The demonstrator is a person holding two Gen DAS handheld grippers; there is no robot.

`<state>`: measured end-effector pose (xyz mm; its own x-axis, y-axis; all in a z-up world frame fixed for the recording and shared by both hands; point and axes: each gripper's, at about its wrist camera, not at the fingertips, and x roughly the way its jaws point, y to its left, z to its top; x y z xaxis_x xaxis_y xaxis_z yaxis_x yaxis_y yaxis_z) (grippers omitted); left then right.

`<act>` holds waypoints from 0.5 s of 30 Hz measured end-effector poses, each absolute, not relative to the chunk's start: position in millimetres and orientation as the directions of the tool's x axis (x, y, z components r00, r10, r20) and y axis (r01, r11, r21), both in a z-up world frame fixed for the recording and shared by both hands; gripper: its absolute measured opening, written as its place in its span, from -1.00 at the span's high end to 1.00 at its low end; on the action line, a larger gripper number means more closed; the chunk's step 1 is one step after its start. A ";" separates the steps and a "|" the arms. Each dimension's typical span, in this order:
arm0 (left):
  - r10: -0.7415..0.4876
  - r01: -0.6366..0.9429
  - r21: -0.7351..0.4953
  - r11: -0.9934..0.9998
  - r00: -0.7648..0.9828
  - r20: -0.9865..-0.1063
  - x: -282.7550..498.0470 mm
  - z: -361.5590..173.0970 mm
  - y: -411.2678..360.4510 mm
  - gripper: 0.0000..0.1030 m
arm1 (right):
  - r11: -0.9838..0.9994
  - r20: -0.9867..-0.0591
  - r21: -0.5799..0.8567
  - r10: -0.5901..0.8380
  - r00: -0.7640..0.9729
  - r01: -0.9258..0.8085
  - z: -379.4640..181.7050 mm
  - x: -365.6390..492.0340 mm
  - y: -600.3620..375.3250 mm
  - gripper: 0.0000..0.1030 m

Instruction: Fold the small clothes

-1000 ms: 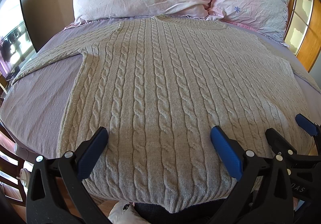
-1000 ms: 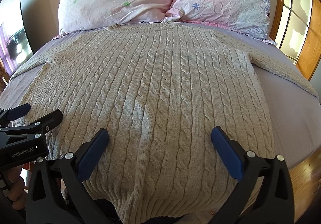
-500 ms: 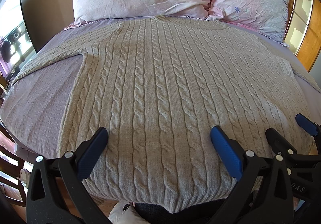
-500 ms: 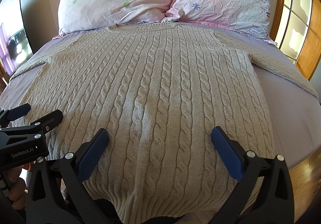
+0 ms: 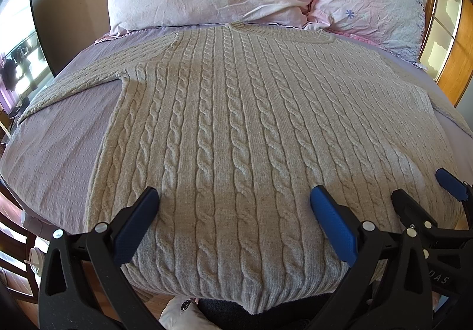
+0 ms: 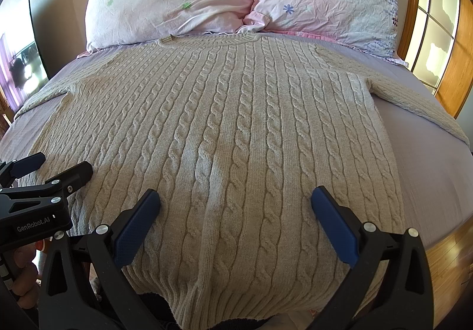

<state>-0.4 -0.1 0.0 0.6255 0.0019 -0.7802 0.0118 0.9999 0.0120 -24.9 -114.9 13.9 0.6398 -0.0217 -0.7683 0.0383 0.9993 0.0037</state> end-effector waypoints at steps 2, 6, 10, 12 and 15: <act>0.002 0.012 0.012 1.000 0.626 -0.780 -0.7 -0.1 0.0 -0.97 | 0.999 -0.769 0.004 -0.022 0.639 0.038 13.8 -24.9 -114.8 -0.97; 0.002 0.012 0.012 1.000 0.626 -0.780 -0.4 0.0 -0.1 -0.97 | 0.999 -0.768 0.004 -0.022 0.640 0.038 13.6 -24.9 -114.8 -0.97; 0.002 0.012 0.012 1.000 0.625 -0.780 -0.4 0.0 -0.1 -0.97 | 0.999 -0.771 0.004 -0.020 0.636 0.036 13.1 -24.7 -115.5 -0.97; 0.001 0.013 0.012 1.000 0.623 -0.782 -0.3 0.0 -0.1 -0.97 | 1.000 -0.775 0.004 -0.016 0.631 0.030 14.2 -25.6 -116.5 -0.97; 0.000 0.015 0.013 1.000 0.618 -0.786 0.2 0.5 0.4 -0.97 | 1.000 -0.779 0.006 -0.008 0.627 0.020 12.8 -24.4 -116.5 -0.97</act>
